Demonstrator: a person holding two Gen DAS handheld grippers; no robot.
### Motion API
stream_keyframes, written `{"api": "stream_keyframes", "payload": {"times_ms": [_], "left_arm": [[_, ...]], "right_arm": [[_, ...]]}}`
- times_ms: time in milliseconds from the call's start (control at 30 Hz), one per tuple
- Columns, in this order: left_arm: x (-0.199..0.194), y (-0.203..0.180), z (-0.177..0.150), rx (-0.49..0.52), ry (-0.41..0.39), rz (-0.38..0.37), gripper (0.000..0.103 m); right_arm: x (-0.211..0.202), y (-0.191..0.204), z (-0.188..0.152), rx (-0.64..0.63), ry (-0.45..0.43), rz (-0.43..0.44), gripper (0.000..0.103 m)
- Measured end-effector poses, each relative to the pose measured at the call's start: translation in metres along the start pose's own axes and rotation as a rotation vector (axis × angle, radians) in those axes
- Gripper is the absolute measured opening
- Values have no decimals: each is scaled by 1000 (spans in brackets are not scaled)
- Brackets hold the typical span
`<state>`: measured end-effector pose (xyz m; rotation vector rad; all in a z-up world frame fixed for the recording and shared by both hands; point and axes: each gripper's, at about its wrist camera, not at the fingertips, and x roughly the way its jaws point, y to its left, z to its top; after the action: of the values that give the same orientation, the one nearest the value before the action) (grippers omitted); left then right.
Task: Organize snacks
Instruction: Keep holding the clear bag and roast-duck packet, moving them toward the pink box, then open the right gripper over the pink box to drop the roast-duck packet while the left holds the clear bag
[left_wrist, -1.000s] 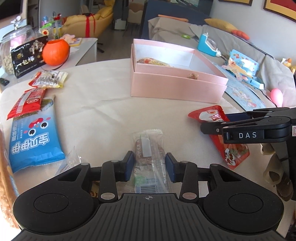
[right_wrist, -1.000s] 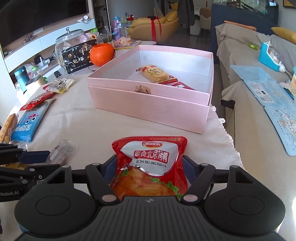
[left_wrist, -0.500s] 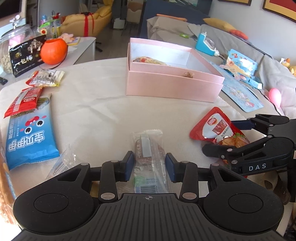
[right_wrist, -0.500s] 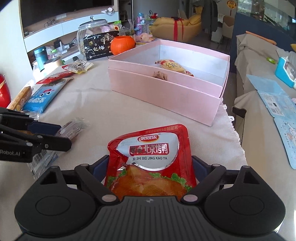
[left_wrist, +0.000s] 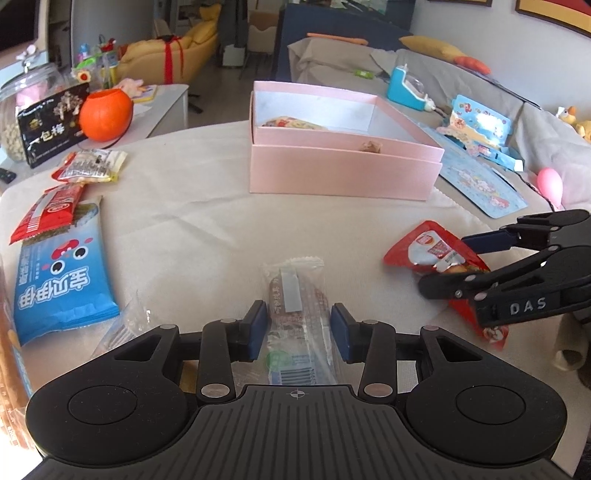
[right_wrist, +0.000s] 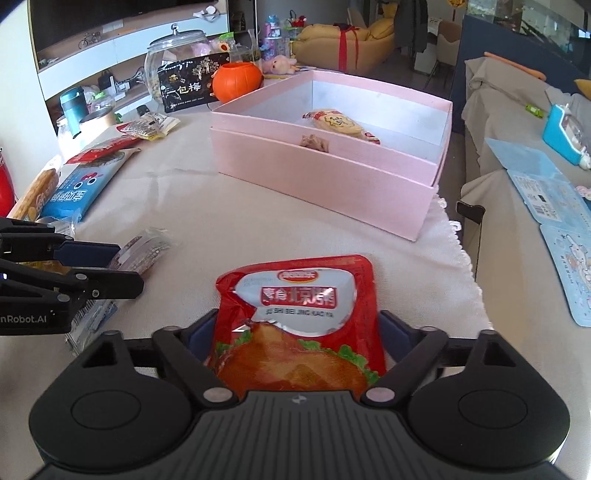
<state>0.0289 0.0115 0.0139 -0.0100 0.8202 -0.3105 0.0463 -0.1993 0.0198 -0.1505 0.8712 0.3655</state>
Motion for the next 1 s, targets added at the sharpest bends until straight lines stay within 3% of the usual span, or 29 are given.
{"api": "stream_keyframes", "payload": {"times_ms": [33,67,233,467,533,600,700,800,900,933,1000], "left_arm": [[0,-1,1,4,3,5,44],[1,-2,1,8,6,10,44],[3,-9,4,36,26,42,44],[4,-12,7,62,43,57,43],[2,-9,10,47,45,11,41],[-2,-6,17,13,46,-87,41],[-26,-8,52,-4,-41,-171,41],[-52,-16,107,39,-213,-162,42],[-45,-20,157,30,-327,-168,43],[-25,-18,175,36,-338,-202,43],[25,-10,194,22,-223,-257,45]], "right_arm": [[-6,-2,2,2,-3,6,69],[-12,-4,3,5,-9,13,63],[-34,-6,8,4,-66,1,62],[-37,-13,5,30,-63,25,61],[-40,-16,5,35,-67,21,61],[-44,-20,5,43,-76,22,61],[-53,-29,6,62,-95,33,62],[-60,-37,11,79,-119,33,62],[-62,-44,20,88,-142,25,62],[-61,-46,24,92,-146,23,62],[-56,-48,33,103,-147,16,62]]}}
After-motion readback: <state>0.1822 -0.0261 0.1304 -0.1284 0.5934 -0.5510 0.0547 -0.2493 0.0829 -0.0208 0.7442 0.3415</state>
